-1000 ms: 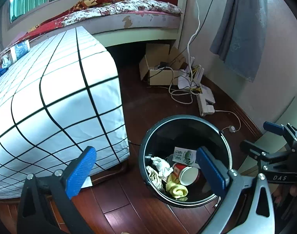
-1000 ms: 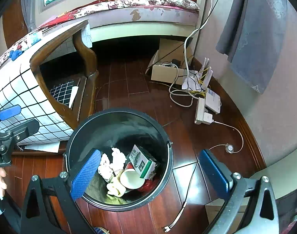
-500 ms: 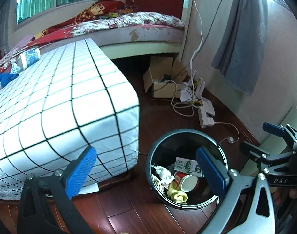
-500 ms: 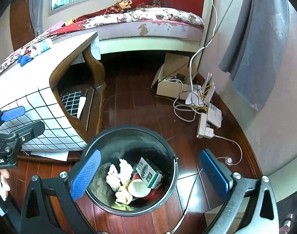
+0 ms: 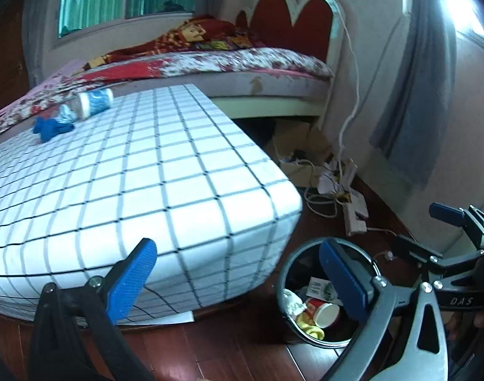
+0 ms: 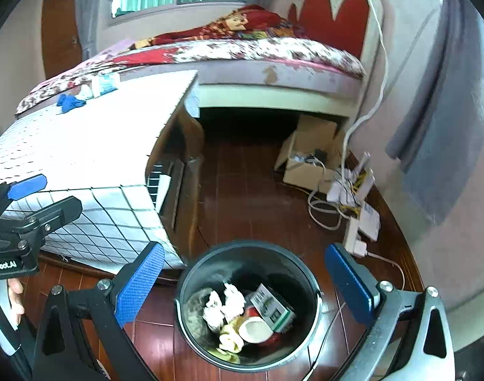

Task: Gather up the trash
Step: 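Move both tools back toward the remaining table items, then grasp the blue cloth with the left tool while the right tool grasps the blue-white paper cup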

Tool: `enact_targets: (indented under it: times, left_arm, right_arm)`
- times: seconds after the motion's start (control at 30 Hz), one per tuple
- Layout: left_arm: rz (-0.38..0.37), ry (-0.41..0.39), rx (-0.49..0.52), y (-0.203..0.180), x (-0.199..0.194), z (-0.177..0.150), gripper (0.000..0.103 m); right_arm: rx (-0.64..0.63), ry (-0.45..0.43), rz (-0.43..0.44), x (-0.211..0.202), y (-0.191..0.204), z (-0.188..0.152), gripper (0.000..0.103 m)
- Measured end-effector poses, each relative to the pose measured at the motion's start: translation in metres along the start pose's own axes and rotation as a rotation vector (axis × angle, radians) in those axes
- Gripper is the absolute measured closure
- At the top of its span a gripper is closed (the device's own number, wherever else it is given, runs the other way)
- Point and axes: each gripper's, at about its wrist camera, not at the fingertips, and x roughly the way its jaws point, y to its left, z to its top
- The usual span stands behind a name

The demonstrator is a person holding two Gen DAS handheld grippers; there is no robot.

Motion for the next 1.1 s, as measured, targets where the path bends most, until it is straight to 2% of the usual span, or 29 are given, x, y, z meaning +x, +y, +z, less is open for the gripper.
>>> enact_targets:
  times: [0.3, 0.53, 0.7, 0.83, 0.97, 1.1]
  left_arm:
    - [0.076, -0.055, -0.053, 0.049, -0.023, 0.020, 0.000]
    - [0.163, -0.039, -0.053, 0.096, -0.031, 0.043, 0.000]
    - [0.248, -0.054, -0.094, 0.152, -0.044, 0.073, 0.000]
    - [0.300, -0.087, -0.116, 0.195, -0.052, 0.091, 0.000]
    - [0.302, -0.089, -0.185, 0.242, -0.046, 0.103, 0.001]
    - [0.302, -0.048, -0.224, 0.286, -0.019, 0.117, 0.014]
  right_arm:
    - [-0.049, -0.058, 0.061, -0.002, 0.046, 0.043, 0.001]
    - [-0.078, -0.105, 0.105, 0.003, 0.087, 0.085, 0.001]
    - [-0.110, -0.120, 0.182, 0.014, 0.125, 0.123, 0.001]
    - [-0.163, -0.079, 0.179, 0.028, 0.159, 0.153, 0.001]
    - [-0.166, -0.120, 0.207, 0.045, 0.189, 0.187, 0.001]
    - [-0.187, -0.139, 0.264, 0.074, 0.221, 0.219, 0.002]
